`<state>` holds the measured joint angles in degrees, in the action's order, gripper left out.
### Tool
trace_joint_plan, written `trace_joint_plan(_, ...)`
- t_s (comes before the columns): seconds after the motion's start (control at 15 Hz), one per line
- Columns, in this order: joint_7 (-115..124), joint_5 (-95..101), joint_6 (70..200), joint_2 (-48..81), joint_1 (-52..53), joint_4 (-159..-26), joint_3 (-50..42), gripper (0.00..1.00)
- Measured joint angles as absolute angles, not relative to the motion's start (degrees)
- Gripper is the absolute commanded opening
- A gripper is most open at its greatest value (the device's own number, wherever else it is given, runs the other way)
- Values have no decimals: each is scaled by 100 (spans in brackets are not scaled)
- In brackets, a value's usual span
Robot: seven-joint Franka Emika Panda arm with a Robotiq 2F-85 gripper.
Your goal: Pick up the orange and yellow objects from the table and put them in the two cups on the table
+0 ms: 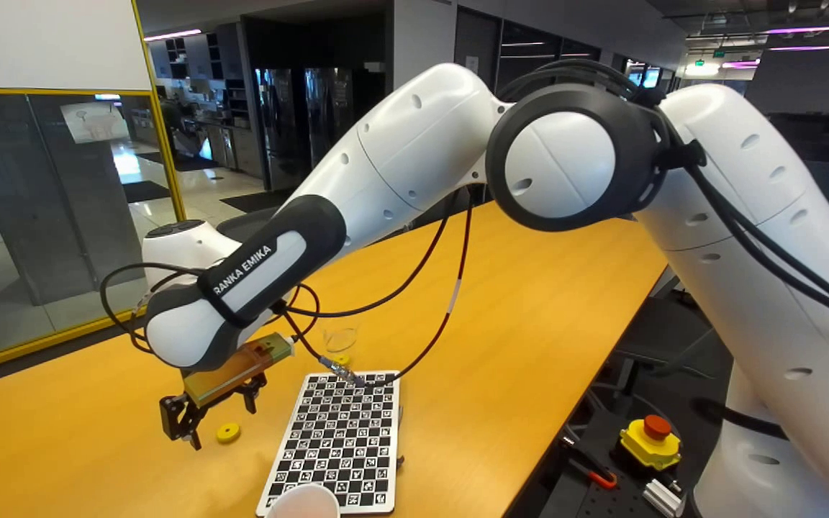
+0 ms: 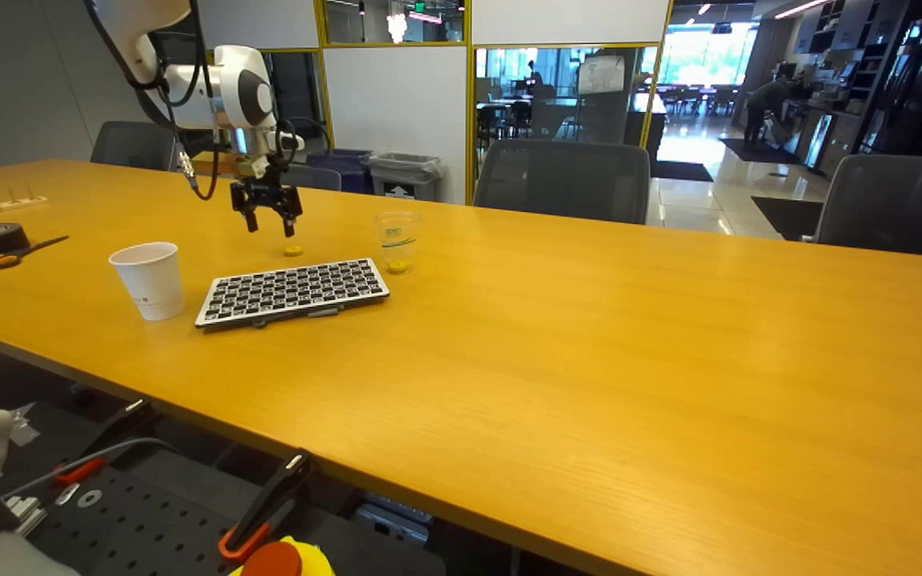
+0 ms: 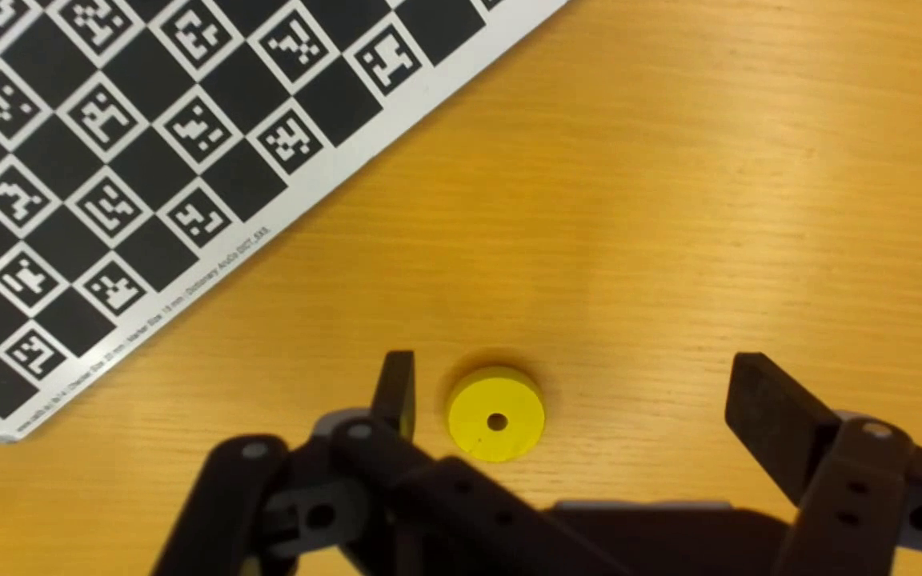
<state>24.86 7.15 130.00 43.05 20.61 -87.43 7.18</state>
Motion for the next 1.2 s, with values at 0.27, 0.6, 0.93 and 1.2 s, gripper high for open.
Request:
trace_joint_plan(0.27, 2378, 561, 13002, 4622, 2040, -8392, 712, 100)
trace_joint_plan(0.6, 2268, 430, 13002, 4934, 1959, -8059, 650, 100)
trace_joint_plan(0.93, 2202, 385, 13001, 5172, 1905, -7880, 579, 100)
trace_joint_plan(1.2, 2201, 385, 13000, 5266, 1908, -7789, 560, 100)
